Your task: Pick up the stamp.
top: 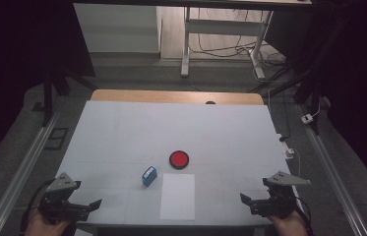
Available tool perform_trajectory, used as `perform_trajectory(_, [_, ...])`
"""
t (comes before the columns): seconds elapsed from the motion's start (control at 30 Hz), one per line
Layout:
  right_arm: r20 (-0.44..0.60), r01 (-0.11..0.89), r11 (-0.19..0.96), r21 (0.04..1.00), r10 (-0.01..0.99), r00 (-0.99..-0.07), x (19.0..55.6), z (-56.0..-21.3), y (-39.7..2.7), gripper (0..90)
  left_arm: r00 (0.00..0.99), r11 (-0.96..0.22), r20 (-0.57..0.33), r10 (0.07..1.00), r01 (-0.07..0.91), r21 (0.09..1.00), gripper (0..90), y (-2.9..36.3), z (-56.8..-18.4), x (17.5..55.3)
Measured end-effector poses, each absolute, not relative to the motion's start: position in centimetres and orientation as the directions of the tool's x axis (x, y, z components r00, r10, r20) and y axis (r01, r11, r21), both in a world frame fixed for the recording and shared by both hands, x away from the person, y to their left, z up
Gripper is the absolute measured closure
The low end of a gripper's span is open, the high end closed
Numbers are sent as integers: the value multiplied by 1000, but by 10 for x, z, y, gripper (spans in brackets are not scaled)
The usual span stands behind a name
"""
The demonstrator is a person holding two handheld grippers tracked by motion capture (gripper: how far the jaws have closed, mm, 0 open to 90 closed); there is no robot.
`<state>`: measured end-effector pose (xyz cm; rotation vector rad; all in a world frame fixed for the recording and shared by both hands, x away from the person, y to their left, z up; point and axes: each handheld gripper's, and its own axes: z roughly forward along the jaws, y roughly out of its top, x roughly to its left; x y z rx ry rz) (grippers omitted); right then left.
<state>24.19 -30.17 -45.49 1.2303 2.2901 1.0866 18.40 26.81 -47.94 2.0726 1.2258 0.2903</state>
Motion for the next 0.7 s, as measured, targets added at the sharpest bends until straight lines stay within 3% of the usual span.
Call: perform_trajectory(0.7, [56, 546, 362, 756, 794, -605, 240, -455, -300, 5, 555, -357, -122, 823, 672, 649, 8, 262, -480, 184])
